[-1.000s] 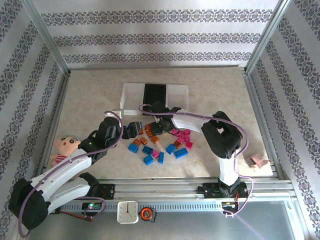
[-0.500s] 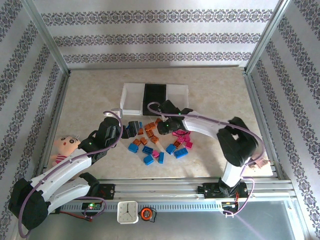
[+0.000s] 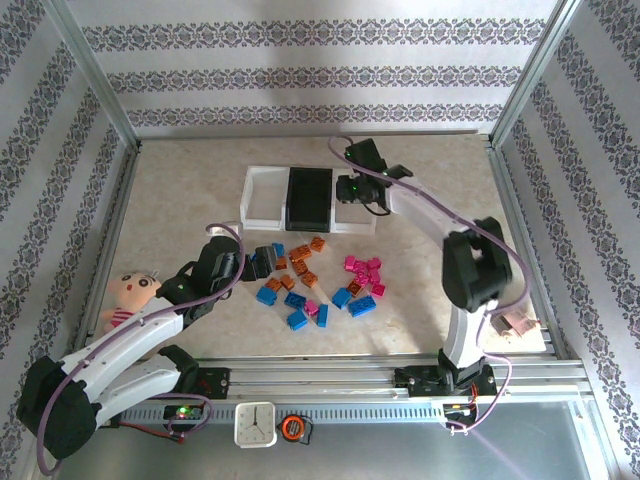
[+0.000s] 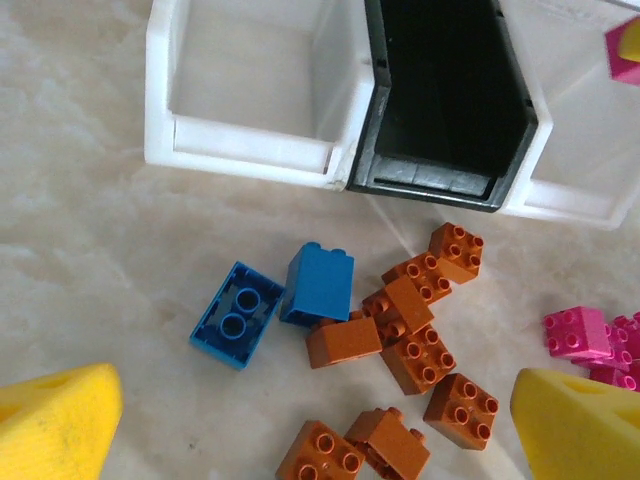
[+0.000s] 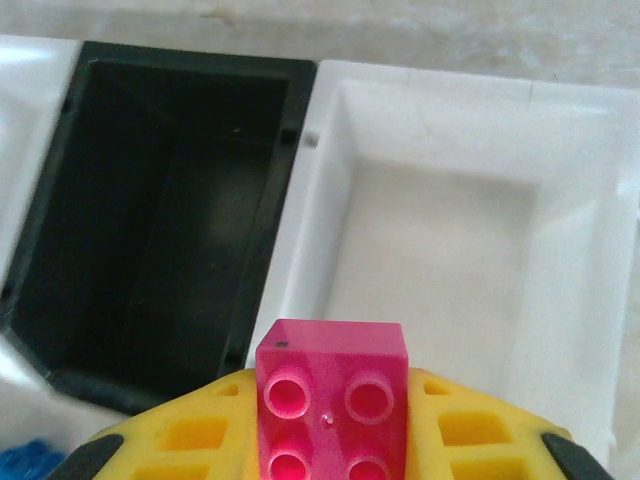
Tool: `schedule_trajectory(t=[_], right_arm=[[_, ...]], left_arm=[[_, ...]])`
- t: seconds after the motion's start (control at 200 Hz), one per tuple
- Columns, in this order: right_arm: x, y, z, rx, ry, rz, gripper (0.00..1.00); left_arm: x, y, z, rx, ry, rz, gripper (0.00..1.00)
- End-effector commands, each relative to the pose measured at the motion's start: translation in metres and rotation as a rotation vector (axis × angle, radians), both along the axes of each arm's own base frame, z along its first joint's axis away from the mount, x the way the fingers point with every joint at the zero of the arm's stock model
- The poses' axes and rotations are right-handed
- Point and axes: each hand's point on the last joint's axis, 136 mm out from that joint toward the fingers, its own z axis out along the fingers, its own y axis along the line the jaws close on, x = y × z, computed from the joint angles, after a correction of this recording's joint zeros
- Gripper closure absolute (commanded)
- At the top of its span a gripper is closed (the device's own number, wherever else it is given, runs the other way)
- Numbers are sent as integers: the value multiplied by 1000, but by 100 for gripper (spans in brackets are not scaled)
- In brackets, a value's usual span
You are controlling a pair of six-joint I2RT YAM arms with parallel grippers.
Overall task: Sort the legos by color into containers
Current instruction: Place the lego in the container.
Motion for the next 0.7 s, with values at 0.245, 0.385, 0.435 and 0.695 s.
schedule_trajectory(t=[0.245,0.385,0.435,0.695], right_arm=[[28,-26,-41,-146,73,-109,55],[24,-20,-6,-102,-11,-74,40],[17,-18,7,-80,-33,-61,40],[-53,-2,13,-22,-51,35,39]], left_arm=[[-21,10,-35,-19,156,23,0],[-20,11,-43,-63,189,29,4],[-17,11,-46,-85,205,31,9],[5,19,-80,-89,292,74,19]])
